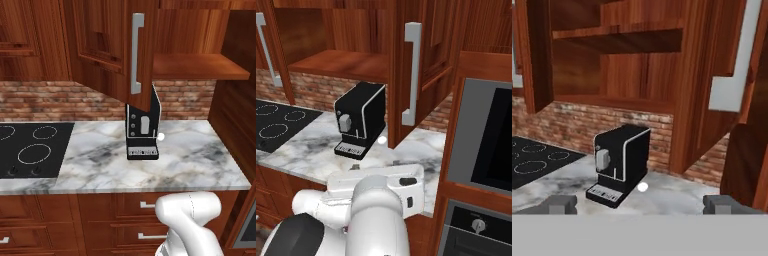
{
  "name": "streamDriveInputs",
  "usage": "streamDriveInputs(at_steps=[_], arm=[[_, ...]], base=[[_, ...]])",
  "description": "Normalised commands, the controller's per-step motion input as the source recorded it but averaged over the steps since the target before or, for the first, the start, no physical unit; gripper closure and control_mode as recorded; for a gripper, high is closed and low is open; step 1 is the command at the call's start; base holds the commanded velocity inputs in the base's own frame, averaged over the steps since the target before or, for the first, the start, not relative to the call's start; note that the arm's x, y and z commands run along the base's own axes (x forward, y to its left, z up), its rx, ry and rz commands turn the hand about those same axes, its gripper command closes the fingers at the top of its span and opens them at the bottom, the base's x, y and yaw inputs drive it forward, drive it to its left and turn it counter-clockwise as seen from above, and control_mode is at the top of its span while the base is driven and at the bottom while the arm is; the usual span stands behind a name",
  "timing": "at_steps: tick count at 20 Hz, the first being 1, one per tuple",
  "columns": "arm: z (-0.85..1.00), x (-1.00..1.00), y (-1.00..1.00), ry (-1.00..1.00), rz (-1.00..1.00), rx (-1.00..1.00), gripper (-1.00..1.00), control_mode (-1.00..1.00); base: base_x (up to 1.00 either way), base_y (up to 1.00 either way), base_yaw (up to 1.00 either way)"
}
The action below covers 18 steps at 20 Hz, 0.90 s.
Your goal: Close all open cabinet doors.
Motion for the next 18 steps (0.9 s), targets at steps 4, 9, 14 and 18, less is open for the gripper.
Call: streamDriveInputs(at_steps=[4, 9, 14, 18], arm=[[0.36, 0.27, 0.0, -0.28, 0.15, -0.1, -1.0, -1.0], [0.18, 0.04, 0.0, -0.26, 0.19, -0.1, -1.0, -1.0], [0.04, 0.0, -0.07, -0.15, 0.17, -0.08, -1.0, -1.0], [0.0, 0.0, -0.09, -0.07, 0.11, -0.06, -1.0, -1.0]], base=[[0.0, 0.0, 0.0], [0.0, 0.0, 0.0], [0.0, 0.0, 0.0], [0.0, 0.0, 0.0]])
